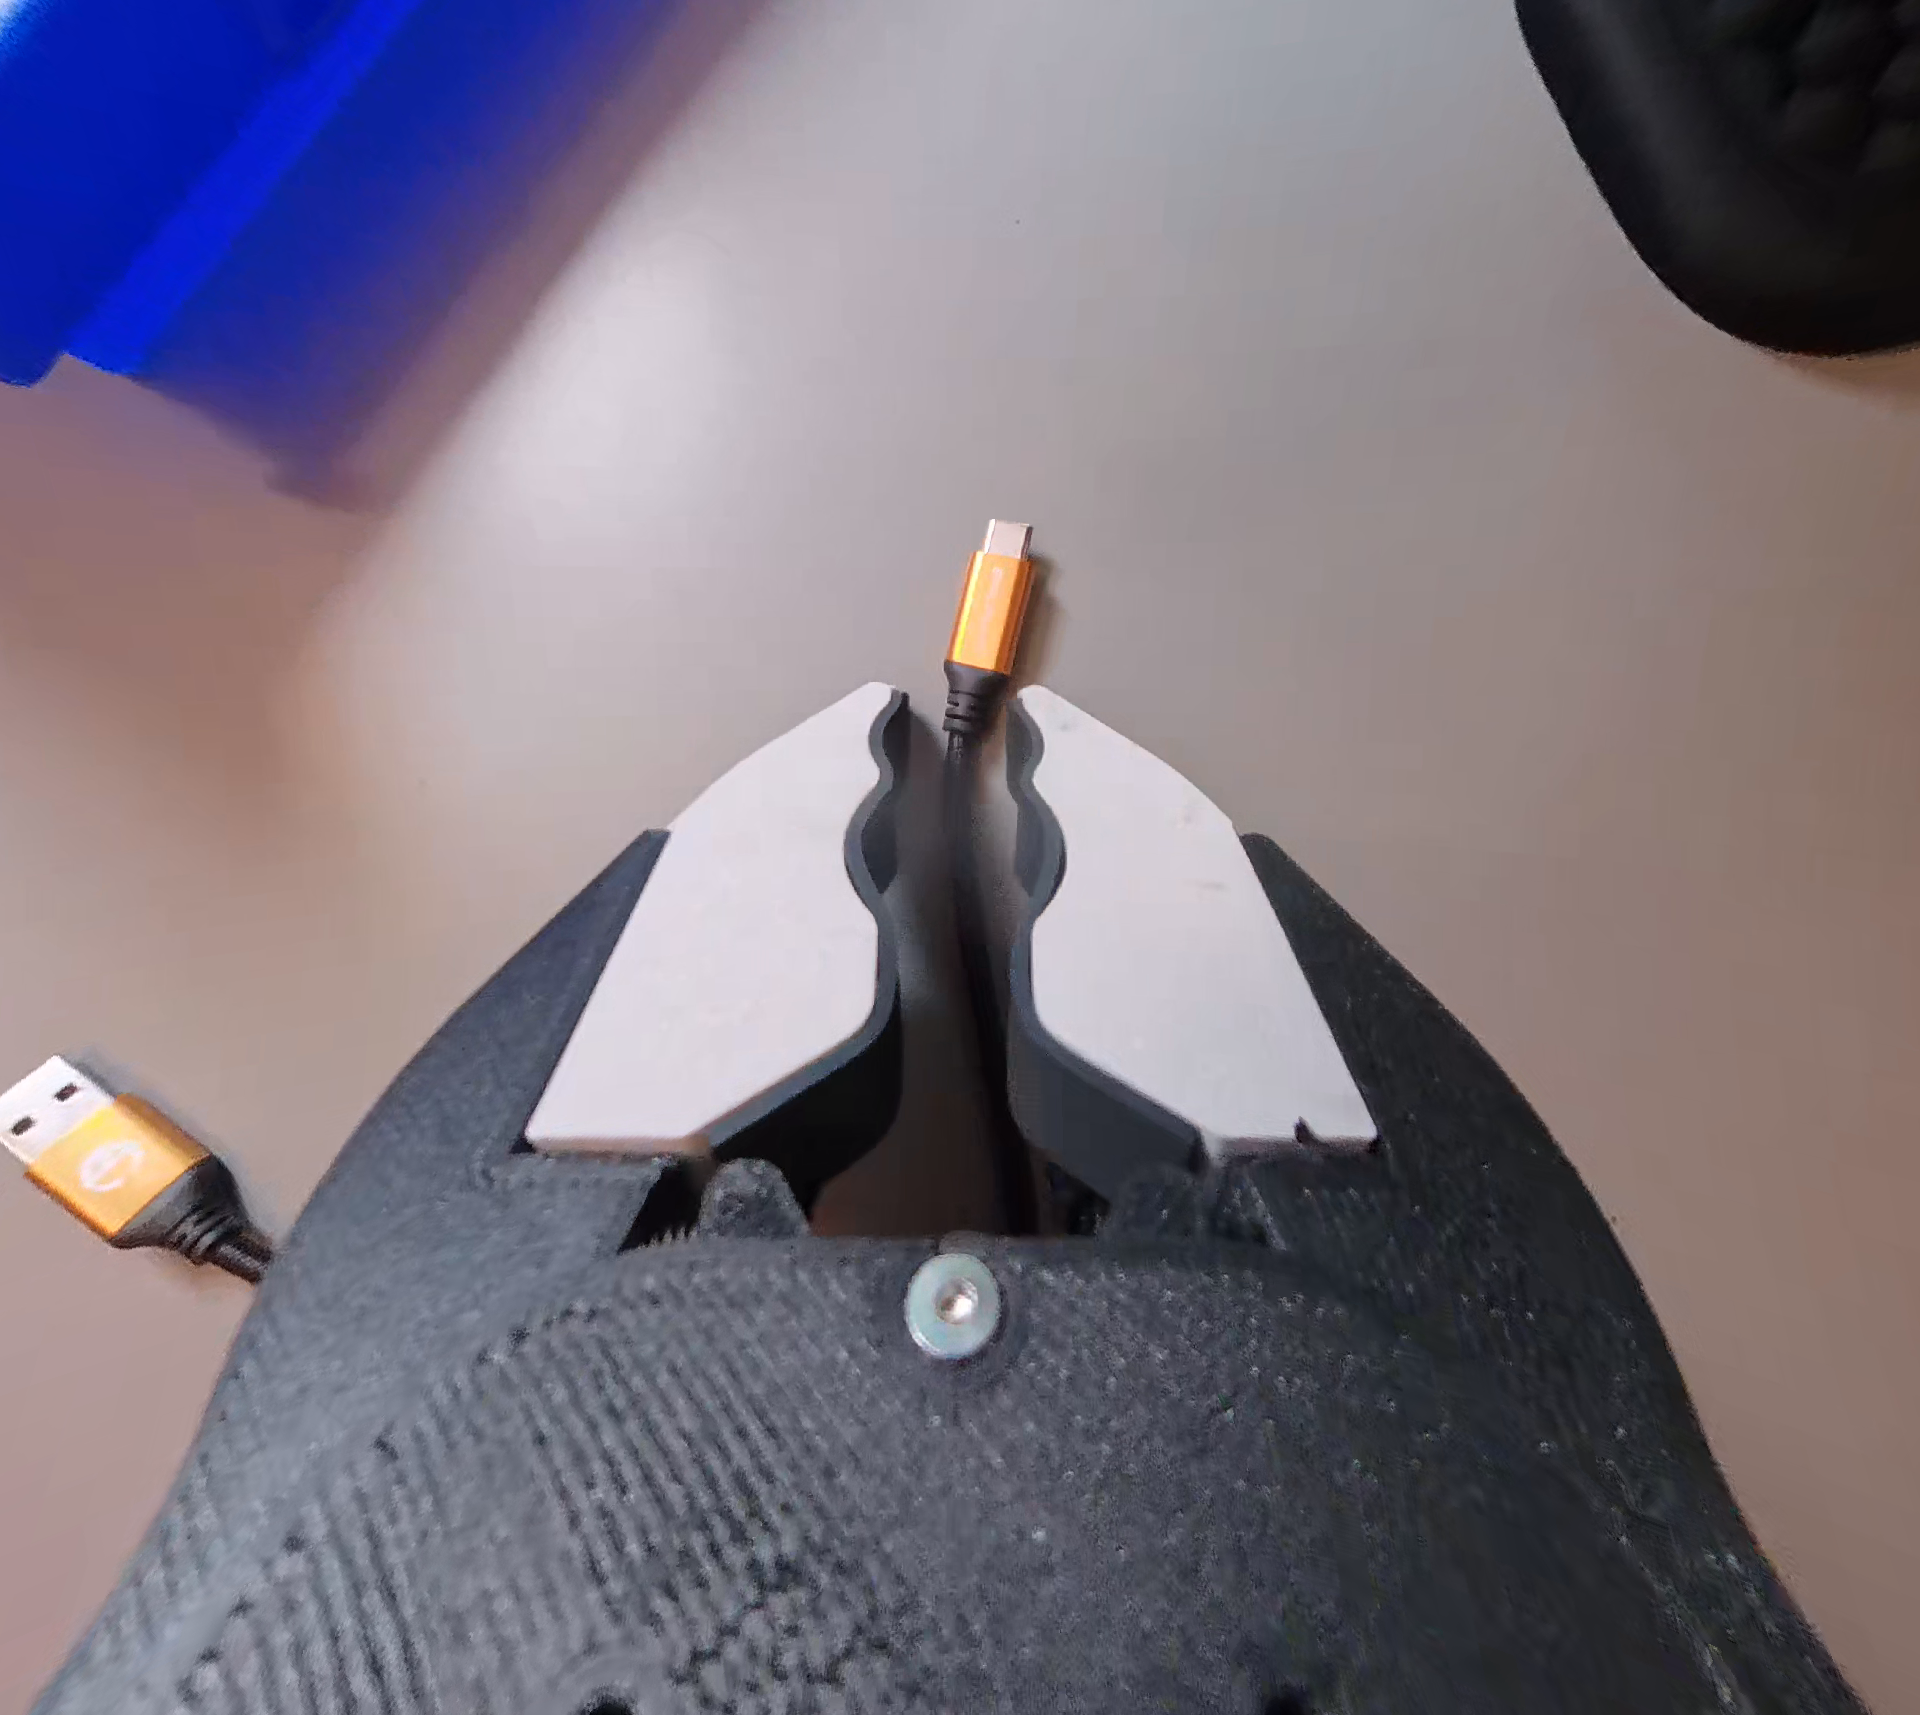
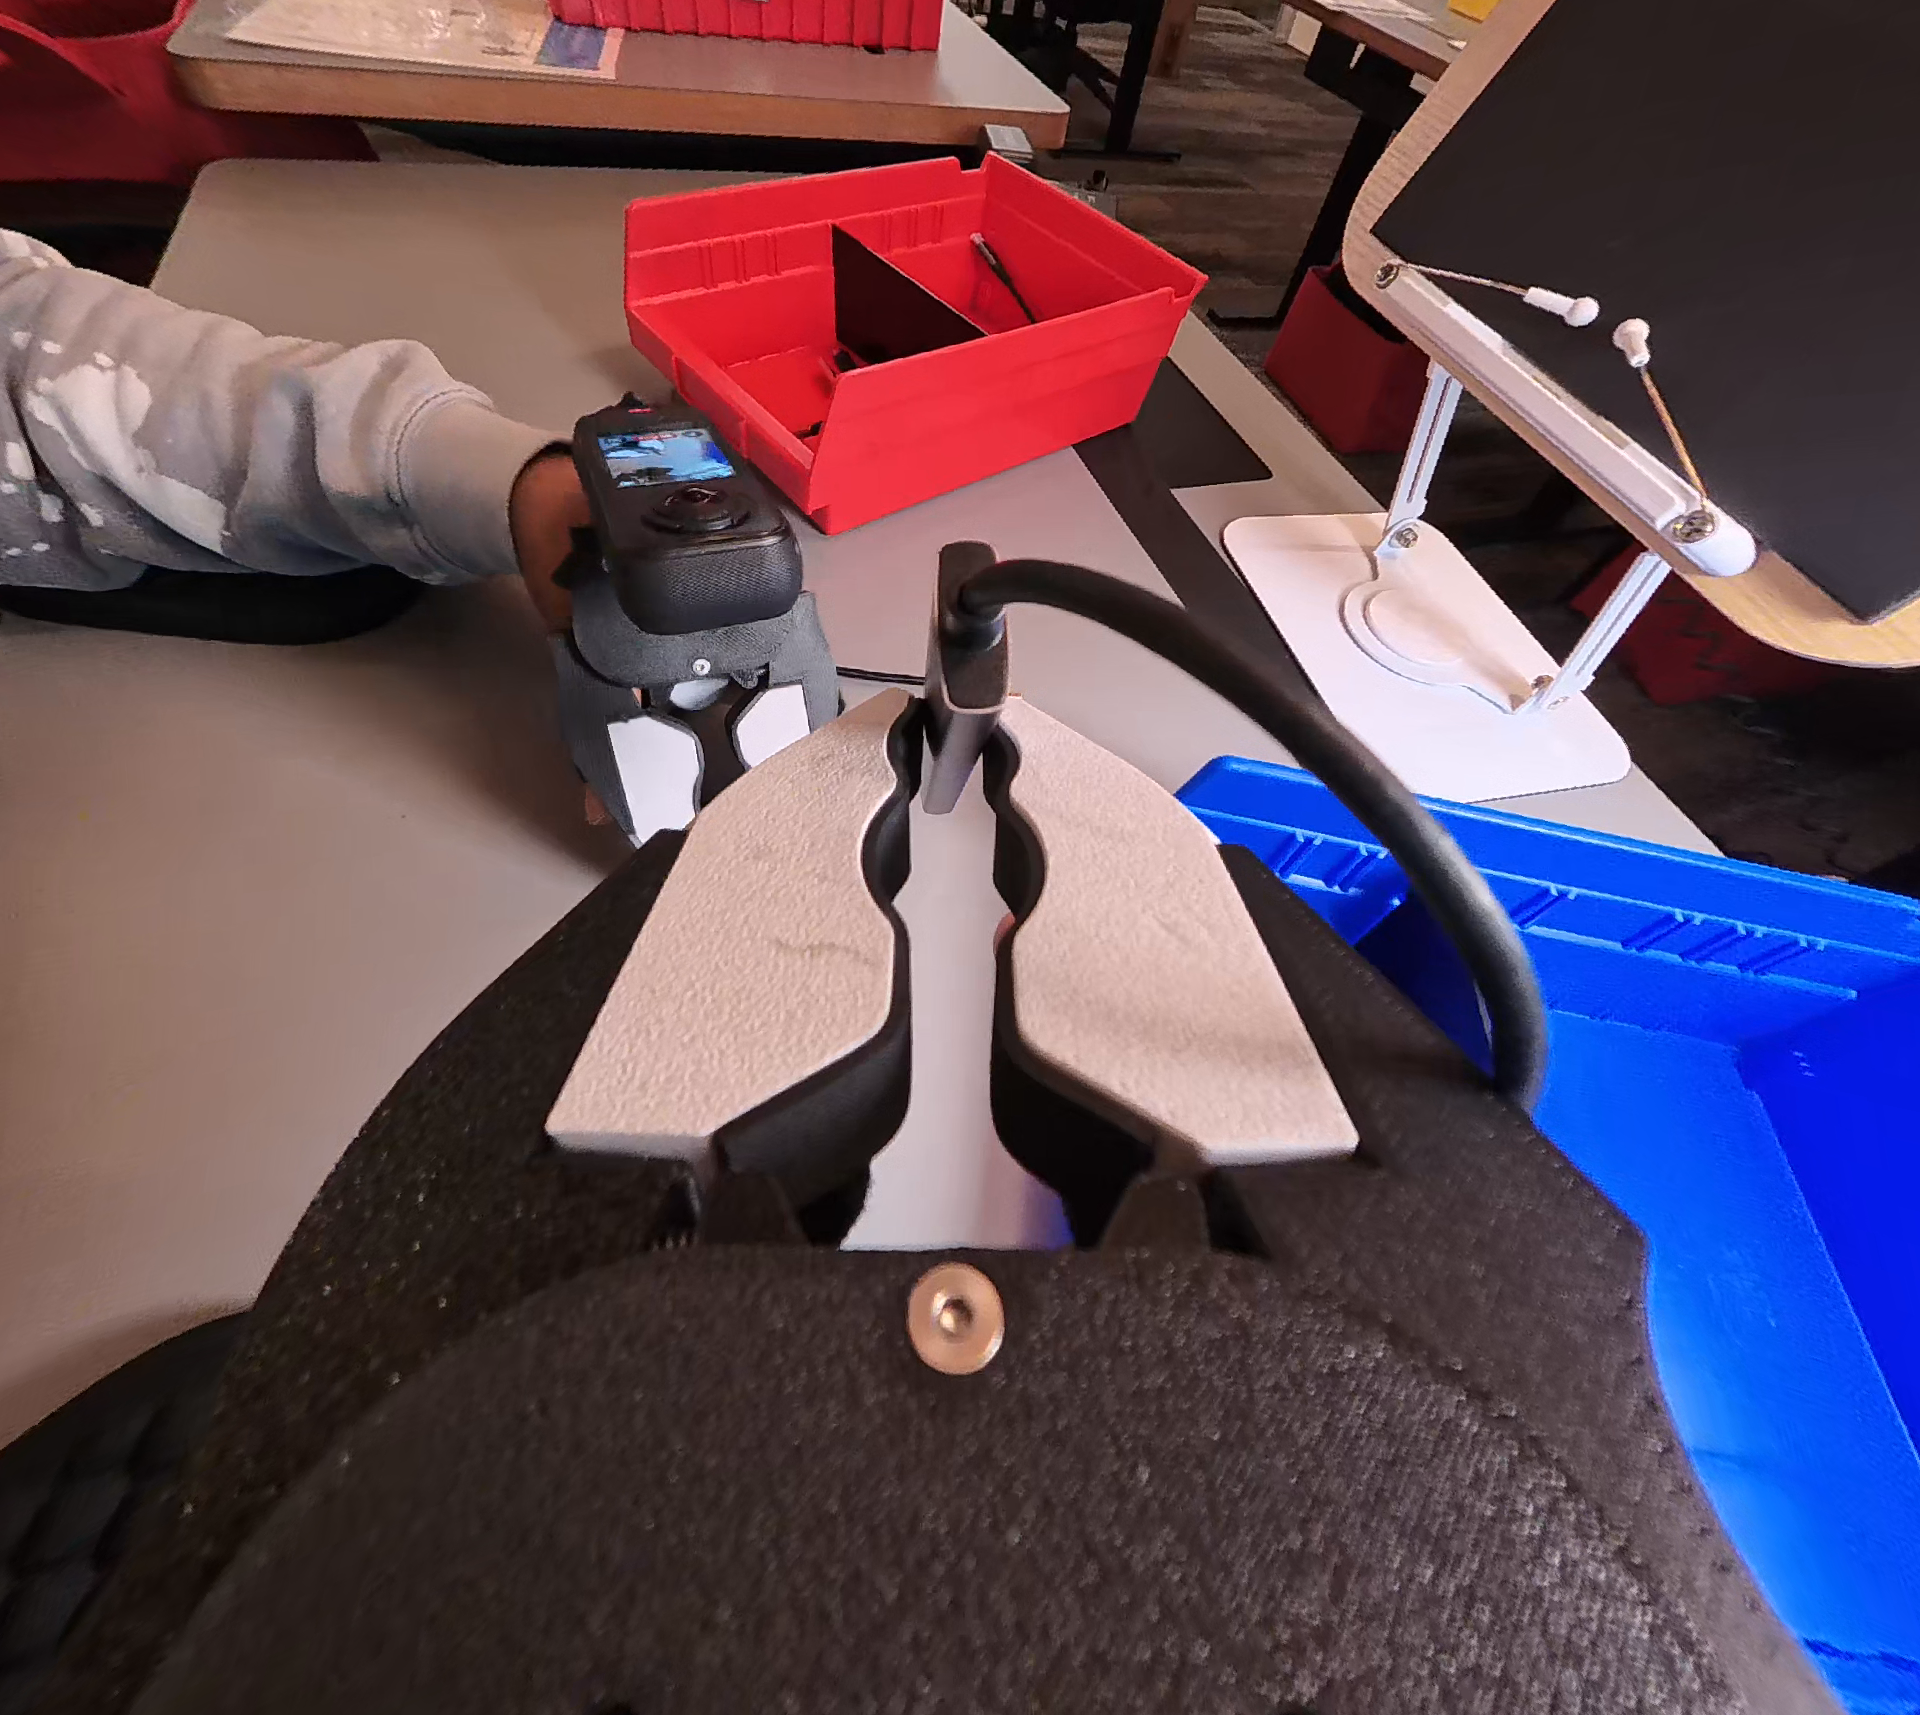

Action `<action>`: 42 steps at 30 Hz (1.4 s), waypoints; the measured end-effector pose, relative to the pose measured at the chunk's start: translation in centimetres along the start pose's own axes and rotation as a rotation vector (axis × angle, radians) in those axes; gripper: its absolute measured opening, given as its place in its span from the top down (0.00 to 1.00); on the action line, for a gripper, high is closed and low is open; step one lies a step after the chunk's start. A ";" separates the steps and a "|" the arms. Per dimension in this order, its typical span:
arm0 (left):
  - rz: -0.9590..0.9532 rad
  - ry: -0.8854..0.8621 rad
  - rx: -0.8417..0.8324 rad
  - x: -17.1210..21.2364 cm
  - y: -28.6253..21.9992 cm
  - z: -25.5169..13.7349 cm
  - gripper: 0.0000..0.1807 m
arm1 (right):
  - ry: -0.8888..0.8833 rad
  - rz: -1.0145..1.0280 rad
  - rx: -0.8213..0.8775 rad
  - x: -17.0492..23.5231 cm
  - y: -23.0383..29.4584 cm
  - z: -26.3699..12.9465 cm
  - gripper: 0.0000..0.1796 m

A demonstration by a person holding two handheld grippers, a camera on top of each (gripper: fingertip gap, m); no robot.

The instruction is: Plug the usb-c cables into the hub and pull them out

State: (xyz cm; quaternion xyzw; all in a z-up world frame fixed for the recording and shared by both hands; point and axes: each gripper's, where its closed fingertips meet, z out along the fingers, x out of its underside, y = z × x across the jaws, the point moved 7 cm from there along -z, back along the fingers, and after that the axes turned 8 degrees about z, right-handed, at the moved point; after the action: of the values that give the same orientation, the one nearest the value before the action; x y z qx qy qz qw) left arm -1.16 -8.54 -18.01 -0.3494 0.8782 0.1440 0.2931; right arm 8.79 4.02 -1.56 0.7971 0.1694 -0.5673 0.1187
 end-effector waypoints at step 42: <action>-0.480 -0.428 0.593 -0.5 1.5 -10.6 0.96 | 0.324 -0.584 -0.069 1.0 7.6 6.9 0.95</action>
State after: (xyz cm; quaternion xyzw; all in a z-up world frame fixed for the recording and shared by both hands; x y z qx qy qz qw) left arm -6.38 -12.07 -9.28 -0.4065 0.6951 -0.1177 0.5811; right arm 6.22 -5.40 -4.79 0.7904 0.4262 -0.4372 -0.0505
